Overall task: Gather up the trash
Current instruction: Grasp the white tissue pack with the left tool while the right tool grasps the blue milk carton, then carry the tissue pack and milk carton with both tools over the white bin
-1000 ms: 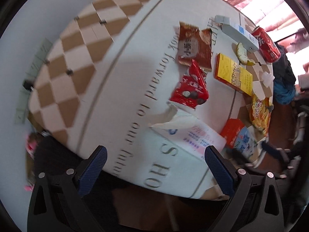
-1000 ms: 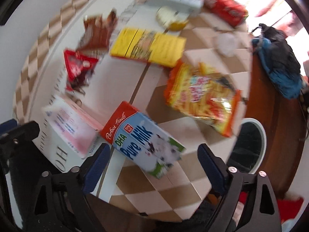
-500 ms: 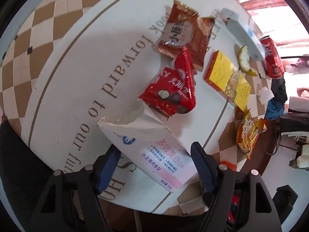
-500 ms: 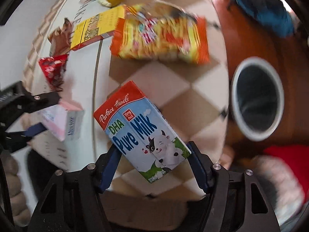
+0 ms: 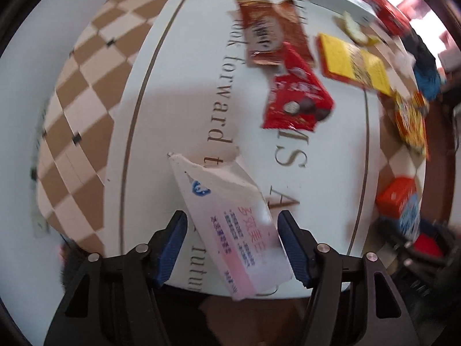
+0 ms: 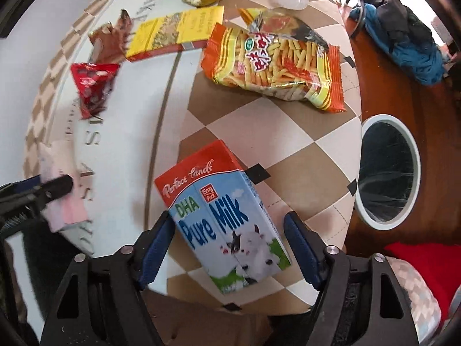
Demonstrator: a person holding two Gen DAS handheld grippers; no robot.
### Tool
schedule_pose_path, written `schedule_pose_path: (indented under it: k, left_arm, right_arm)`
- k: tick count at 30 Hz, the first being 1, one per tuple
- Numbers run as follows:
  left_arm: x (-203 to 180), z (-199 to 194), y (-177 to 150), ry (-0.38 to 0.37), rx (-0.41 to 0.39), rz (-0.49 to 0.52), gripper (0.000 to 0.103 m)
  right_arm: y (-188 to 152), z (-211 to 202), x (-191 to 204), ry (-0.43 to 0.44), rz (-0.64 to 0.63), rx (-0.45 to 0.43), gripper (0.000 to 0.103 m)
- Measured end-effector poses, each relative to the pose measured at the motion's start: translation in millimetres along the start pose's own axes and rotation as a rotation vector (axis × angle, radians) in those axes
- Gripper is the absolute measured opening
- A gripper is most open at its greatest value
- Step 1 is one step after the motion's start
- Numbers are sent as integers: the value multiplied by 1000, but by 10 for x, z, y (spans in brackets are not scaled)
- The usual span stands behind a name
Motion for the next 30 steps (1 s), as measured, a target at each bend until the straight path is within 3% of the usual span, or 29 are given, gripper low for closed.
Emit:
schedule_pose_path:
  k: [2, 4, 6, 14, 19, 25, 30]
  left_arm:
    - [37, 11, -19, 2, -19, -19, 62]
    - [26, 22, -42, 12, -46, -11, 52]
    - [-145, 45, -89, 36, -78, 16, 50]
    - [-391, -22, -344, 96, -132, 89, 49]
    - [-506, -302, -396, 118, -194, 110, 49]
    - [-606, -891, -504, 112, -310, 156, 49]
    - [-1017, -1392, -270, 56, -418, 222, 49]
  right_arm:
    - [-7, 1, 125, -42, -11, -22, 67]
    - [-70, 0, 196, -26, 4, -16, 66]
    - [-109, 26, 304, 1, 10, -8, 66]
    - [-128, 47, 374, -45, -17, -17, 65]
    - [-207, -49, 201, -10, 19, -42, 63]
    - [-240, -607, -59, 87, 72, -178, 63]
    - [-265, -1239, -449, 155, 157, -315, 63]
Point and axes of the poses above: each gripper's, at about its wrist camera, not at the fingertips, and z roughly the way its jaws point, x to its left, y to its top, the point moved 5 cm from there along z, roughly the way its jaws point, and after that the axes turned 3 degrees about x, right-handed, at the moved point
